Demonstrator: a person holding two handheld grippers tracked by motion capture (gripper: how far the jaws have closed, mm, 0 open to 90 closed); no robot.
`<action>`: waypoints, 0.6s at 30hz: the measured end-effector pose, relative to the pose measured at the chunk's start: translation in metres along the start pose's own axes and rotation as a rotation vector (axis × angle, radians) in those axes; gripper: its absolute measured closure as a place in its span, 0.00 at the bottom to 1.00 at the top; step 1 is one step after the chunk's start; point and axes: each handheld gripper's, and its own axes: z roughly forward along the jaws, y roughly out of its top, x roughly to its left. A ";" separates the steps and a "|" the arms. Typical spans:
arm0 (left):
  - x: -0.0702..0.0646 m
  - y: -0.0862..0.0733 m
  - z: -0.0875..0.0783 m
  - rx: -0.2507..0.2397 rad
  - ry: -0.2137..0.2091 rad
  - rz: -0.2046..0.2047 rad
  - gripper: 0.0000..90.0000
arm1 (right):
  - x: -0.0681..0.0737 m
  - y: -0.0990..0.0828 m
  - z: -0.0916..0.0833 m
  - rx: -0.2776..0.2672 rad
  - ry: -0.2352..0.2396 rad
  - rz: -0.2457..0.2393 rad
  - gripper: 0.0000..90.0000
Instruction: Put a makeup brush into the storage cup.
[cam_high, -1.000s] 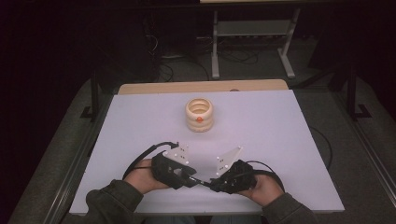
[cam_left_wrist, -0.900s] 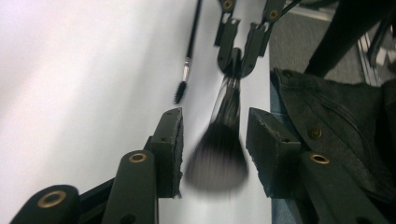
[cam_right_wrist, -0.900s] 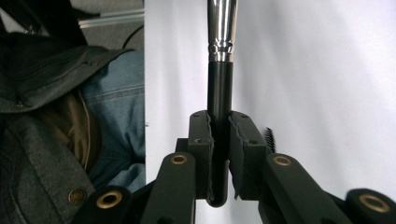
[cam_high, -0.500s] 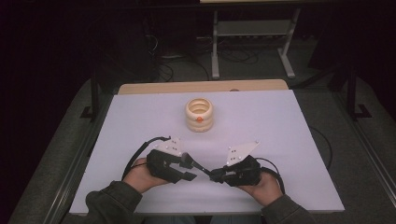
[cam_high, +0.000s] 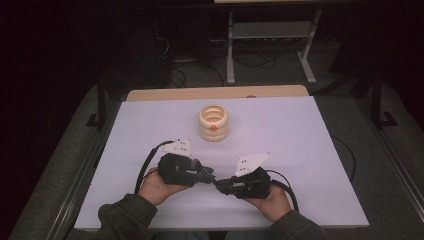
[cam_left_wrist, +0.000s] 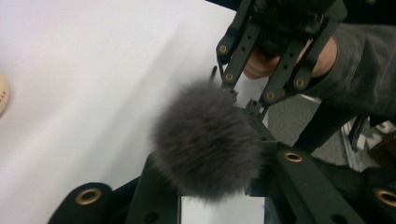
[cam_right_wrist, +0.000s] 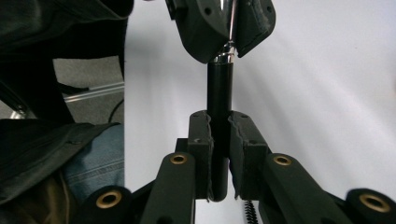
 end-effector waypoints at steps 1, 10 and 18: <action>0.000 0.001 0.001 0.000 -0.005 -0.004 0.84 | -0.001 0.000 0.001 0.009 -0.005 -0.020 0.87; 0.001 0.000 0.003 0.022 0.010 0.003 0.75 | 0.000 -0.002 0.001 -0.034 -0.041 0.000 0.88; 0.000 0.001 0.006 0.032 0.016 0.013 0.86 | 0.001 -0.002 0.002 -0.032 -0.046 -0.002 0.88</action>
